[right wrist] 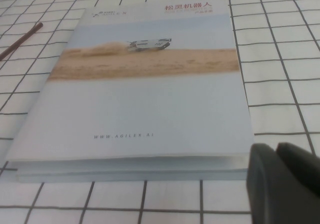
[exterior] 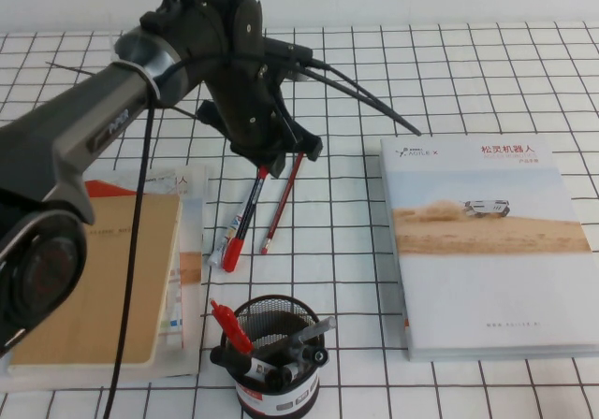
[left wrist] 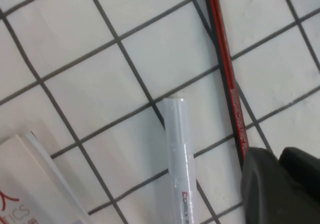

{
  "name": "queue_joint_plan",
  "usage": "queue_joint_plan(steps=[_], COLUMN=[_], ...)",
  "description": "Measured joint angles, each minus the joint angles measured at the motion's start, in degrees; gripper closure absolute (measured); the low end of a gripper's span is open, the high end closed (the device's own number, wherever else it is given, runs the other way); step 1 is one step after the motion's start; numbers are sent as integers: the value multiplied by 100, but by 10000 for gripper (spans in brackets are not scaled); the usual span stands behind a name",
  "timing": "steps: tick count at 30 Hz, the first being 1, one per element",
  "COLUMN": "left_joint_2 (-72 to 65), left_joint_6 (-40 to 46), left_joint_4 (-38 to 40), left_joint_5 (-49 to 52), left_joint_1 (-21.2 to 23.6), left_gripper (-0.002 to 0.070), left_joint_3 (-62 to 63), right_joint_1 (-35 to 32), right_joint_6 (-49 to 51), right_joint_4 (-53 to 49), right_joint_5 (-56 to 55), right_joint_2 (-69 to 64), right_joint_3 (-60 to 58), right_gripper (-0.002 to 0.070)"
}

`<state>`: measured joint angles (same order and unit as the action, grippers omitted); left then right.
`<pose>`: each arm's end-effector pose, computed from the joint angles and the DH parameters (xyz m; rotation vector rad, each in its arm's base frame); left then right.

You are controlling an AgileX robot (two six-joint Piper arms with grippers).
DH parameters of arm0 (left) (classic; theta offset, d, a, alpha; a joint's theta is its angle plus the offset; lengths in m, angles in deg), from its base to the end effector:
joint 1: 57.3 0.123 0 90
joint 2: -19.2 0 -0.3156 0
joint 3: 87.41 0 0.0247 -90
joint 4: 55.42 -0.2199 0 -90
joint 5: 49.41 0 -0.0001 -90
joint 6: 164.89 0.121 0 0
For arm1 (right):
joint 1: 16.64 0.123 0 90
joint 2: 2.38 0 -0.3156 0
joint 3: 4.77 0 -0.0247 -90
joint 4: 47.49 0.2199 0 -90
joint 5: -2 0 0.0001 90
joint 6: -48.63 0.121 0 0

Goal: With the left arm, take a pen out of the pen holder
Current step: 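Take a marker out of the pen holder and lay it on the table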

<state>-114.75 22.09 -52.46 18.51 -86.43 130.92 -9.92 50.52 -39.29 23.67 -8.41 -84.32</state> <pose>0.4117 -0.2360 0.2373 0.8711 2.7299 -0.1509 0.0181 0.0086 0.1622 0.0093 1.8751 0.2447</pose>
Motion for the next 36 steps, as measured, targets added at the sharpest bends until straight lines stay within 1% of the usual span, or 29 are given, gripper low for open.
queue_joint_plan(steps=[5,11,15,16,18,23,25,27,30,32,33,34,36], left_joint_2=[-293,-418,-418,-418,-418,-418,-371,-255,186,647,853,1122,1617], left_joint_6=[72,93,497,580,660,662,479,253,32,-3,-3,-3,-41], left_joint_4=[87,127,322,348,380,394,347,260,112,-7,-77,-160,-335], left_joint_5=[-53,-383,-571,-601,-631,-682,-682,-635,-532,-519,-530,-586,-747], left_joint_1=[72,86,86,86,86,99,99,99,99,99,99,99,99], left_gripper=[655,655,641,624,567,370,327,308,312,340,363,400,498], left_joint_3=[137,137,148,148,148,148,148,125,9,-233,-403,-612,-1078], right_joint_1=[0,0,0,0,0,0,0,0,0,0,0,0,0], right_joint_6=[0,0,0,0,0,0,0,0,0,0,0,0,0], right_joint_4=[0,0,0,0,0,0,0,0,0,0,0,0,0], right_joint_5=[0,0,0,0,0,0,0,0,0,0,0,0,0], right_joint_2=[0,0,0,0,0,0,0,0,0,0,0,0,0], right_joint_3=[0,0,0,0,0,0,0,0,0,0,0,0,0], right_gripper=[691,691,691,691,692,691,691,691,691,691,691,691,691])
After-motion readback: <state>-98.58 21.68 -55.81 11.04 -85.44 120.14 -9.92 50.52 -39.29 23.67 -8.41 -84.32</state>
